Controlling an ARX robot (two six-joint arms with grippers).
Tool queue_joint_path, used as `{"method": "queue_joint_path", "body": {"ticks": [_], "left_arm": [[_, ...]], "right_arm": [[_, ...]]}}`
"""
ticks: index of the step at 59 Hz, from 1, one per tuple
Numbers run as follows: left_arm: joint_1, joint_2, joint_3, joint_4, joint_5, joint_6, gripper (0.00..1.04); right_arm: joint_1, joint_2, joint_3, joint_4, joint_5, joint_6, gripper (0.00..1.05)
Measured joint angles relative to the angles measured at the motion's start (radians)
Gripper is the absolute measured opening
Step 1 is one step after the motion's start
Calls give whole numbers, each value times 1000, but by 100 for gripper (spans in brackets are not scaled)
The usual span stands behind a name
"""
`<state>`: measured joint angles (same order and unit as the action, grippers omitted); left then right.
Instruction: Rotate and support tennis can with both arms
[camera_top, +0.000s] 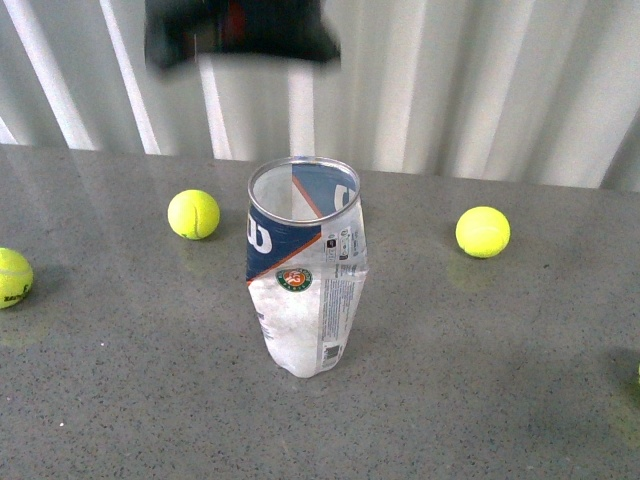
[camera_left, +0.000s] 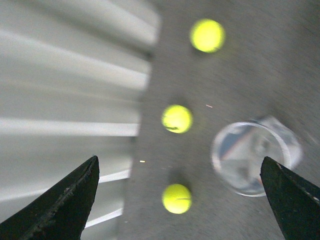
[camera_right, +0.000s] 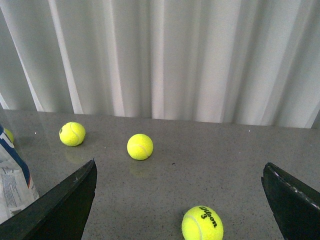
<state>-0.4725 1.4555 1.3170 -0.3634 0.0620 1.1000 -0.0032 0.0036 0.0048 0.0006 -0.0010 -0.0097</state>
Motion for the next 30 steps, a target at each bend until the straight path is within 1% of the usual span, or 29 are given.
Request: {"method": "queue_joint_path", "body": {"ticks": [7, 11, 18, 22, 27, 29, 30], "left_arm": [[77, -135, -2, 166, -44, -218, 98], [156, -251, -48, 238, -38, -420, 98], [281, -402, -189, 290, 32, -696, 98], [343, -459, -265, 309, 71, -785, 98], [442, -528, -378, 323, 127, -895, 98], [452, -552, -426, 360, 76, -944, 93], [460, -568, -459, 388, 31, -971, 89]], "right_arm": [[0, 0, 0, 0, 0, 0, 97], [0, 0, 0, 0, 0, 0, 97], [0, 0, 0, 0, 0, 0, 97], [0, 0, 0, 0, 0, 0, 97], [0, 0, 0, 0, 0, 0, 97], [0, 0, 0, 0, 0, 0, 97], [0, 0, 0, 0, 0, 0, 97]]}}
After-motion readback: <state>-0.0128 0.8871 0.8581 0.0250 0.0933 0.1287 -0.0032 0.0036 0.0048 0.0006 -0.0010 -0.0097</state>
